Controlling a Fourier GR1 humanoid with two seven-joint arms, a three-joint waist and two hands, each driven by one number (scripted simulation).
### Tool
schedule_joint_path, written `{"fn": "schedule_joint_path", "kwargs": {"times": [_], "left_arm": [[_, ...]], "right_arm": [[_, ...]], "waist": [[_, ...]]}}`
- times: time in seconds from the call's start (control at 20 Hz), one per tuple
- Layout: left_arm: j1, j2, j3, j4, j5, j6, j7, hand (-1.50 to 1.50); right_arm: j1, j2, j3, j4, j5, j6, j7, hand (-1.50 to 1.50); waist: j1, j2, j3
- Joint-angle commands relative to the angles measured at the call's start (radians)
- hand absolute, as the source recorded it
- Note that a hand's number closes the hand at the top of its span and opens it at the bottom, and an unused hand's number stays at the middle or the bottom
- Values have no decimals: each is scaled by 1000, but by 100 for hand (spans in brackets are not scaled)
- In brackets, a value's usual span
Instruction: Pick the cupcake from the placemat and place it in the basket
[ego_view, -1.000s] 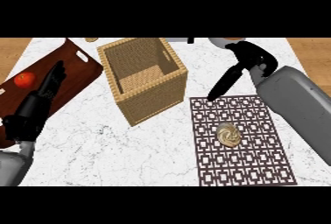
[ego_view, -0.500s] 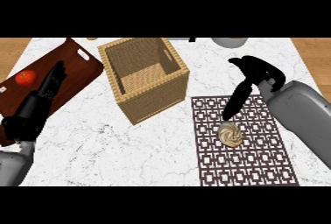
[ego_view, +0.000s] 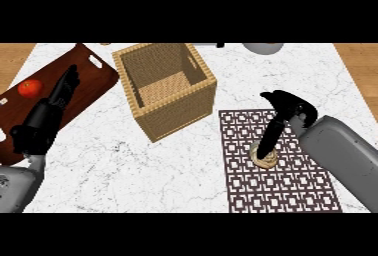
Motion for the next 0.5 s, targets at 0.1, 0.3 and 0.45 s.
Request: {"fn": "schedule_joint_path", "kwargs": {"times": [0.1, 0.3, 0.45], "left_arm": [[67, -29, -9, -97, -41, 19, 48, 0], [92, -20, 25, -99, -52, -16, 29, 0], [21, -44, 54, -57, -50, -54, 46, 0]], "right_arm": [[89, 4, -9, 12, 61, 25, 52, -150], [144, 1, -27, -62, 107, 22, 76, -150], [140, 55, -58, 1, 178, 12, 29, -150]], "waist": [[9, -1, 1], [7, -2, 0], [6, 1, 0]]}}
